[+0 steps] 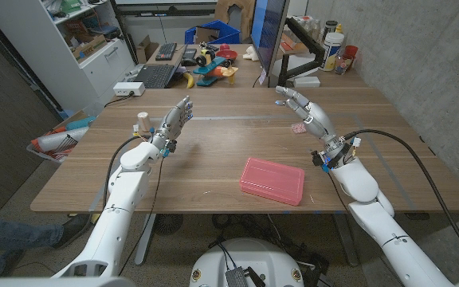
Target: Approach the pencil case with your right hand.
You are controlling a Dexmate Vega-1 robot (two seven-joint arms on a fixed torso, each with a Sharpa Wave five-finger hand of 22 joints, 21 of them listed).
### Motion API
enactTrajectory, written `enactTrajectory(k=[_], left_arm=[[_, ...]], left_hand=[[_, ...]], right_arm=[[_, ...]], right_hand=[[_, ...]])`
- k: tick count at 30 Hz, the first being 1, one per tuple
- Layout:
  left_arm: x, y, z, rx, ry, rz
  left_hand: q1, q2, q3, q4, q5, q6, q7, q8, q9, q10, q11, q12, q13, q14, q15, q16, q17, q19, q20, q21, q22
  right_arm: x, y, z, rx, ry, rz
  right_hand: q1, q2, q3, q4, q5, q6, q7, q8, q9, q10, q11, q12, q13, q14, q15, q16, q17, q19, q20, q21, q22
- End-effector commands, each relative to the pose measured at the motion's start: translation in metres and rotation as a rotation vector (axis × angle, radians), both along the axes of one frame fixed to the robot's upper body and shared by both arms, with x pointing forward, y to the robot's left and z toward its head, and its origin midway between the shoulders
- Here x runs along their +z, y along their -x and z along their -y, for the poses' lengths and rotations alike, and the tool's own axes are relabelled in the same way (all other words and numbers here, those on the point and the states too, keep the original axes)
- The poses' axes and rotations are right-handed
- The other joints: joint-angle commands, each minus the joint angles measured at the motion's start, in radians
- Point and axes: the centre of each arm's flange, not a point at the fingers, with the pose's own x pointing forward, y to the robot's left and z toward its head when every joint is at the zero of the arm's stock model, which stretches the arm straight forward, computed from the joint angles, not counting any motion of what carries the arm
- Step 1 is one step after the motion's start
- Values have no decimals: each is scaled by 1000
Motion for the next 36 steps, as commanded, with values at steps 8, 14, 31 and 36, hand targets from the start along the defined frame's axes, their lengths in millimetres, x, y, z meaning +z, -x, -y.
enactTrajectory(k=[8,14,31,36], left_arm=[[-2,-1,0,4,1,-6],[-2,-1,0,3,-1,-5],[-2,1,2,4,-6,-6],[-2,2,2,5,-4,-3]], left_hand=[[1,9,0,-4,0,7,6,4,4,4,4,-4,0,-8,-1,-2,3,-30,7,-6,2],[0,9,-1,-4,0,8,6,4,4,4,7,-5,0,-8,-1,-2,3,-30,7,-9,2],[-1,11,-2,-6,-1,11,7,4,4,5,4,-5,0,-8,-1,-2,3,-27,7,-17,3],[-2,12,-3,-7,-1,12,7,4,4,6,7,-6,0,-8,0,-3,3,-26,8,-20,3]], right_arm=[[-3,6,-12,-11,58,34],[-2,9,-14,-26,77,54],[-3,18,-16,-80,117,103],[-2,22,-18,-94,135,124]], right_hand=[[4,7,0,-5,7,16,-4,0,1,8,-8,-8,3,9,0,-5,0,6,5,-10,4],[4,8,0,-6,7,19,-5,0,1,11,-5,-9,3,9,0,-7,0,7,5,-14,4],[2,10,-2,-7,7,27,-9,0,1,14,-9,-16,3,12,-1,-11,0,12,7,-27,5],[2,11,-2,-8,8,29,-11,-1,1,17,-8,-17,3,13,0,-13,-1,14,7,-31,5]])
